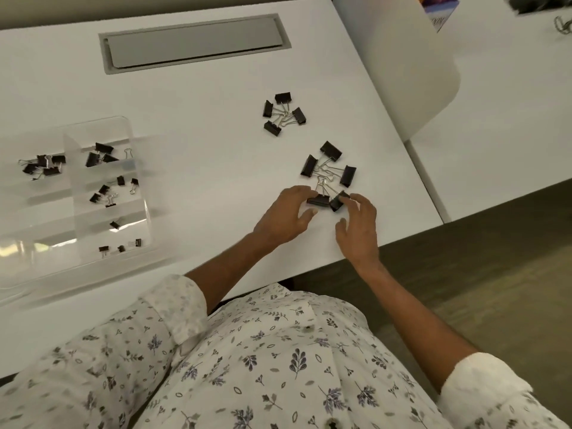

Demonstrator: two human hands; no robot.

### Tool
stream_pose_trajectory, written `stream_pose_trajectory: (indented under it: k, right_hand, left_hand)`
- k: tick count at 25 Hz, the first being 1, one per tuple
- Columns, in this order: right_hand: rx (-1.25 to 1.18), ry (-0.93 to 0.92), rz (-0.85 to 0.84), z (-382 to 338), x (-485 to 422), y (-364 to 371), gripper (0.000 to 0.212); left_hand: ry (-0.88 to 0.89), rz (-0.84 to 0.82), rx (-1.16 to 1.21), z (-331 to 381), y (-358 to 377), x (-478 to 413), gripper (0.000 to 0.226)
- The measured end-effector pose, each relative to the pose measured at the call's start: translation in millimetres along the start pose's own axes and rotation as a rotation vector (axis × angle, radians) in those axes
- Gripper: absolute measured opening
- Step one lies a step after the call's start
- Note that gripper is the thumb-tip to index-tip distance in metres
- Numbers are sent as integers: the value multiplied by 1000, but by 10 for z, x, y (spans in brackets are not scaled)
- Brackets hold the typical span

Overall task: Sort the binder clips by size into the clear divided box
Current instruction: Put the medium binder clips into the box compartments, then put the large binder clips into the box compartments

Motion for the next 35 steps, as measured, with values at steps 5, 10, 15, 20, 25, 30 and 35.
stream_pose_trajectory:
  k: [5,10,15,20,25,30,35]
  right_hand:
    - [-106,-77,-50,72,28,31,43]
    - [-216,-145,-68,61,-119,0,35]
    - [-571,67,-110,-28,-190,-29,30]
    - [-1459,738,-347,-300,-293,-62,22]
    - [-1650,918,-473,-567,-345,56,48]
    - [-1581,894,-595,-965,-315,267,50]
    - [-1485,828,-745,-1537,-274,494,31]
  left_hand:
    - [18,22,-213,97,272,-104,43]
    - [-66,131,-232,51,280,-51,25]
    - [-224,321,57,-65,160,104,26]
    - [-592,364,982,-151,-89,271,28]
    - [-610,400,1490,-281,-357,513,34]
    - [-554,487,1554,-435,-697,886,28]
    - [-509,620,1070,-881,-1556,1598,25]
Point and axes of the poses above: each hand's wrist, its own x-axis away from the middle knuckle, its own y-axis out of the palm, z = x × y, the point moved 1 cm from there along -x, towards the middle knuckle, and after that the axes turned 9 degrees about -x, right-handed, at the moved point
